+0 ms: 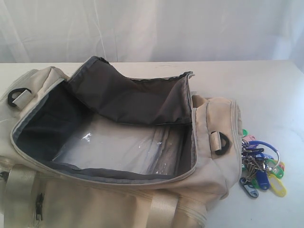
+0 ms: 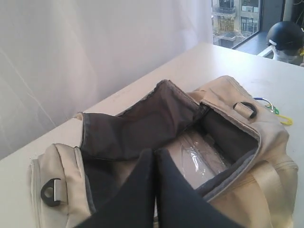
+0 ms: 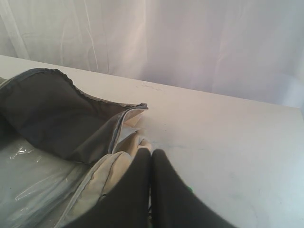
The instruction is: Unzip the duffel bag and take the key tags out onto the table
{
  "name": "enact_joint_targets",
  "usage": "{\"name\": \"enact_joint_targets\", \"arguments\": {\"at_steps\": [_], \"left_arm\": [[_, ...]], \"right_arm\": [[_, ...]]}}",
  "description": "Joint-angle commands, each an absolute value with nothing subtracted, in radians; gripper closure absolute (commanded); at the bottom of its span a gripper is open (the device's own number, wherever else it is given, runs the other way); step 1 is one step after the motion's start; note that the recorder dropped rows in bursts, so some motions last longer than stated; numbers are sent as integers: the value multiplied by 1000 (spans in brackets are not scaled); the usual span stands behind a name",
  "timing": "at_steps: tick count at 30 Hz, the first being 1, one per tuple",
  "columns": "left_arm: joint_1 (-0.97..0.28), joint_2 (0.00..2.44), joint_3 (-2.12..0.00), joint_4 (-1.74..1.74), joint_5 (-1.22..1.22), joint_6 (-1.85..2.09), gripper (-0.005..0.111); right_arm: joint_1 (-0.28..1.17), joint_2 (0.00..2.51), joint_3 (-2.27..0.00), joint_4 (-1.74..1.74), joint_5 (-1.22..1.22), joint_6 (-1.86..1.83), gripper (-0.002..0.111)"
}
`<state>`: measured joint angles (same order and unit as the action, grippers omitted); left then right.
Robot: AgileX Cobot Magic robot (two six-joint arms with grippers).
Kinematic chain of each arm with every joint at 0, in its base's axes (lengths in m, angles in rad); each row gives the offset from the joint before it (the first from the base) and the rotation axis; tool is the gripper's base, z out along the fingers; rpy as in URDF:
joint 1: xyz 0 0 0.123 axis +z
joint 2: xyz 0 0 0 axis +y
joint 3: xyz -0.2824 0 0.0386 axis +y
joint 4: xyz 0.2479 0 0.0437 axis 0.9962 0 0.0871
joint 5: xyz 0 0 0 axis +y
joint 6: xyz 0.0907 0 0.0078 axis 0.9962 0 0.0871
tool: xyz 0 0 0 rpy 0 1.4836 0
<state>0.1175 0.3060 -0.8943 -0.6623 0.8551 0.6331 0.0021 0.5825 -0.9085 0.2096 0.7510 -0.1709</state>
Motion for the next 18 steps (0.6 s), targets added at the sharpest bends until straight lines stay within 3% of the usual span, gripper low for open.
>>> {"name": "enact_joint_targets", "arguments": {"at_steps": [1,9,18], "left_arm": [[122,220,-809,-679,853,627,107],[122,84,-533,-679,860,627,107],[122,79,-468,-679,864,627,107]], "right_arm": [[0,578,-904,216,743,-178,108],[0,578,-904,216,743,-178,108],[0,578,-904,216,743,-178,108]]}}
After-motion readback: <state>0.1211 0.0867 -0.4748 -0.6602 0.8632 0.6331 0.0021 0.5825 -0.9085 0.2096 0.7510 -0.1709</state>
